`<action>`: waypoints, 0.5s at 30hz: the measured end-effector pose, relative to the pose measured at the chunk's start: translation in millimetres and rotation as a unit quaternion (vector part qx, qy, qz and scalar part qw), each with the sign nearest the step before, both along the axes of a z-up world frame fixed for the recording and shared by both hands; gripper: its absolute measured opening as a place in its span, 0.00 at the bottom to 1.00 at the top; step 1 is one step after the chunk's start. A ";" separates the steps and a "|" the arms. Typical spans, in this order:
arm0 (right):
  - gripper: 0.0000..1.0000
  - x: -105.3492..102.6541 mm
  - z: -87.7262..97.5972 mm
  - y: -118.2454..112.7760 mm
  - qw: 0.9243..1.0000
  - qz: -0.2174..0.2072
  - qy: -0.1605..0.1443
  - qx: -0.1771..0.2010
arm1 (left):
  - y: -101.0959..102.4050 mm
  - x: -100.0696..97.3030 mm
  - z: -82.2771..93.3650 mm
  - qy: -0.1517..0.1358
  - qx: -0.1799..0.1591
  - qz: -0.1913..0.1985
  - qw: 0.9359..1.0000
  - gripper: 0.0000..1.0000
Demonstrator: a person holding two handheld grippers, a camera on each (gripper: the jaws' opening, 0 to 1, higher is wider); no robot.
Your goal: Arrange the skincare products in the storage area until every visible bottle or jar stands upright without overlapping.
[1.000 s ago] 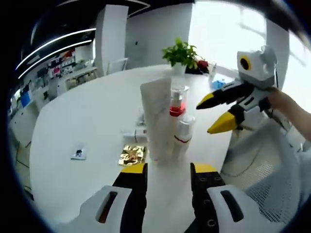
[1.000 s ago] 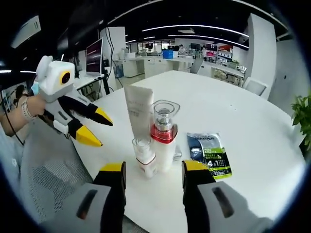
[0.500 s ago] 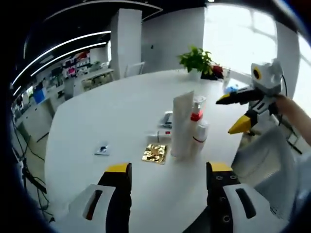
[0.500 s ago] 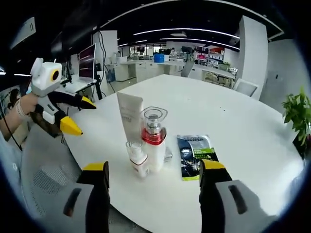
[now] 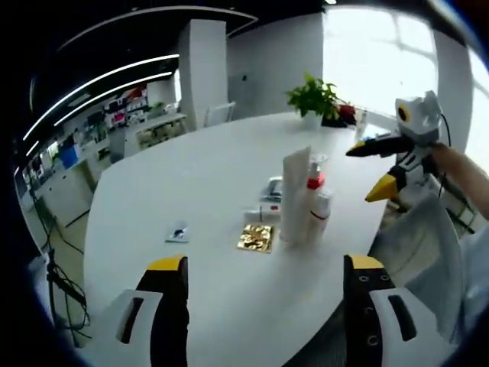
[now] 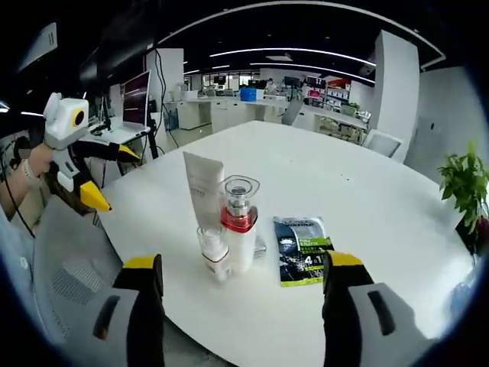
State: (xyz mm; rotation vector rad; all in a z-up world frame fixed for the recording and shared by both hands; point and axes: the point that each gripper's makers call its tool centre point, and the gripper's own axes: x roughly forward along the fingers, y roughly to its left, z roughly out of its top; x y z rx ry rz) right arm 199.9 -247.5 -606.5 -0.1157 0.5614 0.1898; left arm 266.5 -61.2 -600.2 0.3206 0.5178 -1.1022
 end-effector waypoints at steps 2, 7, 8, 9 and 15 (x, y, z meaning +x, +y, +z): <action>0.88 0.4 0.0 -0.1 1.000 -0.001 -0.002 0.000 | 1.6 2.0 0.8 -0.001 -0.005 0.006 1.000 0.88; 0.93 -0.9 -1.8 0.9 1.000 0.001 0.000 0.006 | 4.2 4.6 -0.6 -0.002 -0.002 0.013 1.000 0.97; 0.94 -1.4 -3.3 1.0 1.000 0.003 0.003 0.005 | 4.3 4.1 -1.3 -0.001 -0.001 0.013 1.000 0.97; 0.95 -1.9 -4.4 0.8 1.000 0.003 0.005 0.004 | 3.9 3.4 -1.7 0.000 0.000 0.011 1.000 0.97; 1.00 -1.8 -2.4 -2.7 1.000 -0.002 -0.005 0.007 | -0.5 0.0 -7.4 0.009 0.007 0.003 1.000 0.97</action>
